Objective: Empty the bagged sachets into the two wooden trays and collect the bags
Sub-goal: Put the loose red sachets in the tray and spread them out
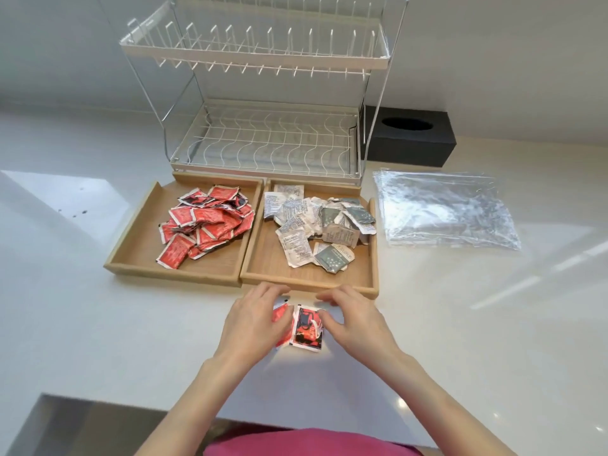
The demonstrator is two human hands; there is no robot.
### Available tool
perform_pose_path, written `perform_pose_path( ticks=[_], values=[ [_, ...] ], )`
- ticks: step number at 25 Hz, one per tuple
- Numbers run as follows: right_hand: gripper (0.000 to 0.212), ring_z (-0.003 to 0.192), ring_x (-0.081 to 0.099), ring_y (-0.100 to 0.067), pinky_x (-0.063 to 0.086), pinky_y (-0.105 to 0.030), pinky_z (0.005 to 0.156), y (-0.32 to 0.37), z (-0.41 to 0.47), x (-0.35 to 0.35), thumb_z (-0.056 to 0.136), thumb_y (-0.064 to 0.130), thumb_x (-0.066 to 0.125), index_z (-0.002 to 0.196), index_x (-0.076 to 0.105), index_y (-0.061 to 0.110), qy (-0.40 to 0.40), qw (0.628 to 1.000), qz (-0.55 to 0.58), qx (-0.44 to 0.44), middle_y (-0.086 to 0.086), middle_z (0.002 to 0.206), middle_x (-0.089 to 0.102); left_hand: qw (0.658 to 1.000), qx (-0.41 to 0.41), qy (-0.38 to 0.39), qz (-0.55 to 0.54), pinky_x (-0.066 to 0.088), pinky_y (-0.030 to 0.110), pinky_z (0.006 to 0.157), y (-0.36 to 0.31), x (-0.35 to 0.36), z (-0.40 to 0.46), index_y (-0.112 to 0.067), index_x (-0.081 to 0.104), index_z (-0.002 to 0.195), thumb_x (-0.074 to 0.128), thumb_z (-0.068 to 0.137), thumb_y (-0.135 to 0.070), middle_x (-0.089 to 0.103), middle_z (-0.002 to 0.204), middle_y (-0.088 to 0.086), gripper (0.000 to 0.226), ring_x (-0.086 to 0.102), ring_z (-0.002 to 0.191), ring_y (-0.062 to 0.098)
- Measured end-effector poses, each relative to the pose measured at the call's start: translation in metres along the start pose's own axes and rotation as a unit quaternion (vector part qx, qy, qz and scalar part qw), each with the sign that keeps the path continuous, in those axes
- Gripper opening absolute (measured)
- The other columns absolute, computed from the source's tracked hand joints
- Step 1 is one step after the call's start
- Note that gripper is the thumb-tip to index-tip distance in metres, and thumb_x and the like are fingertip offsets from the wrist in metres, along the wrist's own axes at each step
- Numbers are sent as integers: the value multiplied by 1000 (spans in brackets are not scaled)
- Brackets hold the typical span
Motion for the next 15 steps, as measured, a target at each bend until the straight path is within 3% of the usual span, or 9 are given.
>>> perform_pose_path(
  ticks=[2,4,6,15],
  values=[
    [33,116,47,-15,39,-31,92,0,2,19,88,29,51,119,53,21,34,999,-32,23,2,120,54,999,-3,49,21,36,31,92,18,12,0,-21,49,124,33,73,-58,54,124,-3,65,46,119,18],
    [39,119,42,-18,36,-31,95,-1,3,33,86,29,53,124,49,21,45,996,-63,40,0,124,50,996,-16,76,31,33,32,96,31,22,-1,-20,41,130,51,80,-47,49,128,-1,58,40,123,19],
    [45,118,40,-22,35,-33,96,-1,5,40,84,28,56,127,46,20,48,994,-82,59,-3,124,47,996,-4,83,44,31,32,96,33,26,-1,-21,40,131,56,81,-41,46,129,-1,57,37,124,19],
    [37,109,39,-28,33,-33,91,-3,19,45,78,20,62,110,46,12,100,981,-83,147,-11,112,47,989,6,145,3,33,29,84,31,30,13,-13,44,109,59,79,-30,47,116,4,38,42,114,22]
  ],
)
Point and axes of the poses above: each hand's wrist, its own z-axis towards the middle knuckle, its own x-axis out of the palm, y = z × x, the point moved 5 cm from there along z, towards the middle knuckle
